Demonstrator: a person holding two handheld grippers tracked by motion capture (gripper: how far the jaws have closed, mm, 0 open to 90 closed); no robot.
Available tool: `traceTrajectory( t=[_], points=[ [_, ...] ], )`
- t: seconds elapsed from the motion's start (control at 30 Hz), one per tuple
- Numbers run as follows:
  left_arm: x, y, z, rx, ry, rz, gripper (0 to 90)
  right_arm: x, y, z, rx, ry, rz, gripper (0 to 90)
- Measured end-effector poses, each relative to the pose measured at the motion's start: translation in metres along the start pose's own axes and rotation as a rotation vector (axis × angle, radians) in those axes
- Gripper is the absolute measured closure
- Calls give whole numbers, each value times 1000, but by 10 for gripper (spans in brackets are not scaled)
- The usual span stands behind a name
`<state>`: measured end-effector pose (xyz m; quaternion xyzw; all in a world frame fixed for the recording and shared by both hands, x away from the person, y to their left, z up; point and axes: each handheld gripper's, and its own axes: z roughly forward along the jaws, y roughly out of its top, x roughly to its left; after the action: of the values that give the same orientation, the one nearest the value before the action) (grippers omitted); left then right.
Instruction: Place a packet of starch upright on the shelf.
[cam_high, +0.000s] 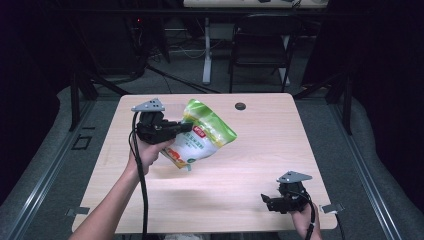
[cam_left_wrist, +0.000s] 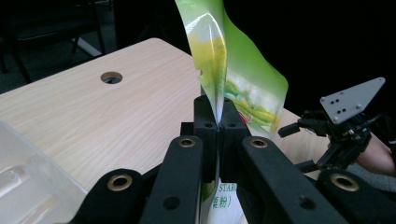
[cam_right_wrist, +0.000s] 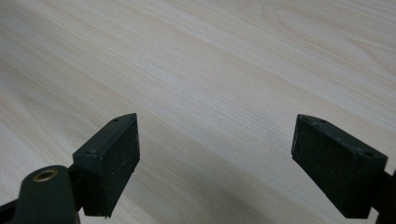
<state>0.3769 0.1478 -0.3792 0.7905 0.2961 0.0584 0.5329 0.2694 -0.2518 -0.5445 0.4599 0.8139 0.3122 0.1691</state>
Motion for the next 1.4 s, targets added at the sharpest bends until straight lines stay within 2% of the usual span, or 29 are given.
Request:
traceTrajectory(
  t=[0.53, 0.73, 1.4],
  points=[
    [19, 20, -7, -25, 55, -3, 893, 0, 0, -1, -1, -1, 1, 148],
    [30, 26, -9, -25, 89, -10, 892, 0, 0, 0, 4, 4, 2, 148],
    [77, 38, -19, -90, 199, -59, 892, 0, 0, -1, 6, 3, 0, 148]
  ],
)
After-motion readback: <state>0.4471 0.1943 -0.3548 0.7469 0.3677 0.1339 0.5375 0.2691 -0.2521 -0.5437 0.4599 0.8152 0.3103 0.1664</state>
